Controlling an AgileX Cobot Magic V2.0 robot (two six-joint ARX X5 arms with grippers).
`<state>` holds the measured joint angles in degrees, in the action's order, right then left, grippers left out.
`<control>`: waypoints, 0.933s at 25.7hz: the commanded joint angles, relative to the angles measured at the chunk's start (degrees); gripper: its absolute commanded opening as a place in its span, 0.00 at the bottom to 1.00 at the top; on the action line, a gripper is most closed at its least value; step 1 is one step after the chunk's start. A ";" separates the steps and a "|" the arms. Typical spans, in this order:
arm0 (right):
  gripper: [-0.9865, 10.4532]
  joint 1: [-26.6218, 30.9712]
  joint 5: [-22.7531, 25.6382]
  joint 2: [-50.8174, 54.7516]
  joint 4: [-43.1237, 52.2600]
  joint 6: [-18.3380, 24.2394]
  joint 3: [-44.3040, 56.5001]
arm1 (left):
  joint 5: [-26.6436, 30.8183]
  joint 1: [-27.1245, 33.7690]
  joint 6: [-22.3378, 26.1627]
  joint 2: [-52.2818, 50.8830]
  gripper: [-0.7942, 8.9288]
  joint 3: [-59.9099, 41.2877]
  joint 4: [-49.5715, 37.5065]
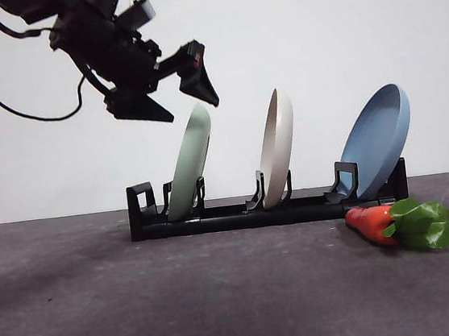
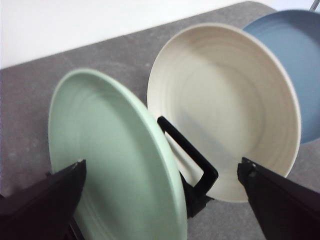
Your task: Take the green plate from the plate rack,put the plate on the table,take the carrot from the table,put the carrot in the plate
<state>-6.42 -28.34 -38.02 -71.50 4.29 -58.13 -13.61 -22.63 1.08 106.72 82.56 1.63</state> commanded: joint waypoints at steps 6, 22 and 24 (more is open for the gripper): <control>0.66 -0.13 0.00 0.02 0.37 -0.39 -0.13 | 0.04 -0.72 0.39 2.62 0.53 -0.02 -0.02; 0.66 -0.13 0.00 0.02 0.39 -0.37 -0.13 | -3.85 -0.90 -3.65 2.62 0.07 -0.02 1.68; 0.66 -0.13 0.00 0.02 0.37 -0.37 -0.13 | -4.94 -0.66 -4.70 2.60 0.07 -0.02 1.49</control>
<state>-6.42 -28.34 -38.02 -71.50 4.29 -58.13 -17.76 -23.46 -2.42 108.75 82.56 3.57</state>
